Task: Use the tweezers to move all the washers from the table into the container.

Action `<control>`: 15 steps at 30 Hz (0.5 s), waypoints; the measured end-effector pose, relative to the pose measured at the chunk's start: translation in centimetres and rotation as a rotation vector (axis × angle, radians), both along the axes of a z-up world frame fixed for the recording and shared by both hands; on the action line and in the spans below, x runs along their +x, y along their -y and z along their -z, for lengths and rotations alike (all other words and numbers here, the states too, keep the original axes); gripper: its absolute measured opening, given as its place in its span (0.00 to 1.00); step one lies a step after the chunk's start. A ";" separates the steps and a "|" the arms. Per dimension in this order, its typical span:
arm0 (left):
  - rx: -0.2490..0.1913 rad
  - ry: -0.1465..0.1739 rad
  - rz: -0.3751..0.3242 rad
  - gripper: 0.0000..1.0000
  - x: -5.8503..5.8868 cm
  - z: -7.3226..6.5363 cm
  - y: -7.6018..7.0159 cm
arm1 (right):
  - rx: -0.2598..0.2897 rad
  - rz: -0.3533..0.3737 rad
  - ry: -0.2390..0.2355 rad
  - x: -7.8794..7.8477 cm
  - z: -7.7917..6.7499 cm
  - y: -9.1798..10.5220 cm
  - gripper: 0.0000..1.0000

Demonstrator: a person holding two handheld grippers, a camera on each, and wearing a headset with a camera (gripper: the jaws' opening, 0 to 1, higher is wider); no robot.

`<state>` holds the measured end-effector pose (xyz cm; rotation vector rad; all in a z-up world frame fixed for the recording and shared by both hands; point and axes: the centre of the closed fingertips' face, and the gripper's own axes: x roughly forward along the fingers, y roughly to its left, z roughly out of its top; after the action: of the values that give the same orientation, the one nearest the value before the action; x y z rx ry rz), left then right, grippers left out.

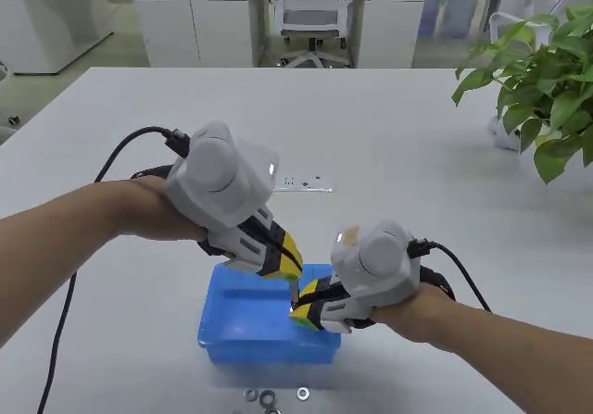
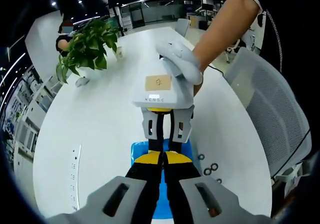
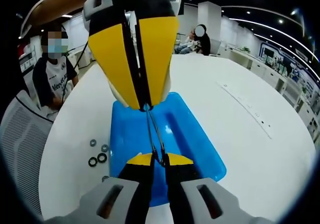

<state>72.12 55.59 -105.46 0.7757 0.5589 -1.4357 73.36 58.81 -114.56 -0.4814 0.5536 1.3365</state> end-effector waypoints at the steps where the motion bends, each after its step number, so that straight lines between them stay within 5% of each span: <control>1: -0.001 0.000 0.000 0.05 0.0 0.0 0.0 | 0.001 0.002 -0.002 0.0 0.0 0.0 0.10; 15: -0.004 0.008 0.010 0.05 -0.4 -0.9 0.2 | 0.008 0.012 0.015 0.0 -0.8 0.2 0.10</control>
<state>71.77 55.35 -104.59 0.7816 0.5468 -1.4418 73.37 58.63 -113.73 -0.4804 0.5374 1.3224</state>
